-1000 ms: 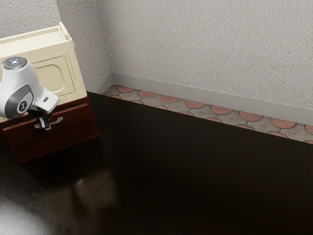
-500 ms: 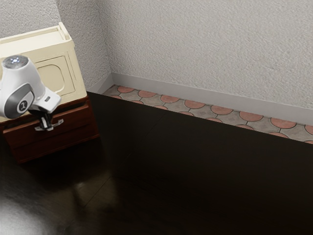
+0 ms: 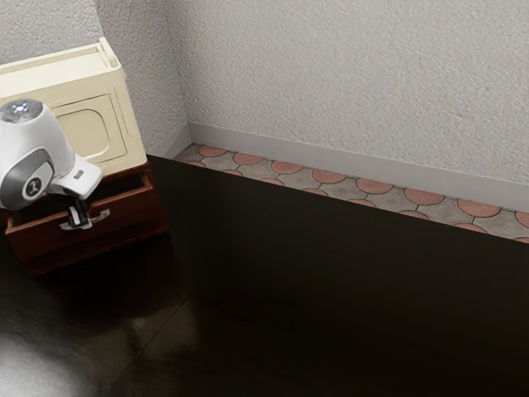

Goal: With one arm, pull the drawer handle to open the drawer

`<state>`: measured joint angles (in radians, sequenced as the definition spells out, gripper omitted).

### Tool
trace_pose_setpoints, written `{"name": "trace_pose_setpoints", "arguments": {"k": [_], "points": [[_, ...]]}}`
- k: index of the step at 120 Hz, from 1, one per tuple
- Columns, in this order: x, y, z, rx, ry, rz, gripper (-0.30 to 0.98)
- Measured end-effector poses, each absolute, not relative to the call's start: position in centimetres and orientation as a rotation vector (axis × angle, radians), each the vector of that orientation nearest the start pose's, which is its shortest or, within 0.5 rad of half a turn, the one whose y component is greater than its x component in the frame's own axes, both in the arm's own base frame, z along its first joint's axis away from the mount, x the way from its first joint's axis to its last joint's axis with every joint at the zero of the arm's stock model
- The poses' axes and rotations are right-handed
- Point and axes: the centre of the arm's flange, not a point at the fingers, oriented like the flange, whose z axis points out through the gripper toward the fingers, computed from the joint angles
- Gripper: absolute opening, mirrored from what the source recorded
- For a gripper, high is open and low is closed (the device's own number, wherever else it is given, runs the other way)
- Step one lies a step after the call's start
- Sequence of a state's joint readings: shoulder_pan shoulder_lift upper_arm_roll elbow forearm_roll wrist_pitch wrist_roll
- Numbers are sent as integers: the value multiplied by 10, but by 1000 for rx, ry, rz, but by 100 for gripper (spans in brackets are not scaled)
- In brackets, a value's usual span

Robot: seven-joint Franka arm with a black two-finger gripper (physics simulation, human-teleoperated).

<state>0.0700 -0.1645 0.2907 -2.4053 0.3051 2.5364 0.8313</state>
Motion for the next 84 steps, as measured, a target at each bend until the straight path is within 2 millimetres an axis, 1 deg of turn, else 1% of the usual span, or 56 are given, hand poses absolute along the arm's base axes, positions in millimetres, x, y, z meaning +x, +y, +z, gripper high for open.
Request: {"name": "trace_pose_setpoints", "arguments": {"k": [84], "points": [[443,146,407,-2683,992,-222,-10]]}}
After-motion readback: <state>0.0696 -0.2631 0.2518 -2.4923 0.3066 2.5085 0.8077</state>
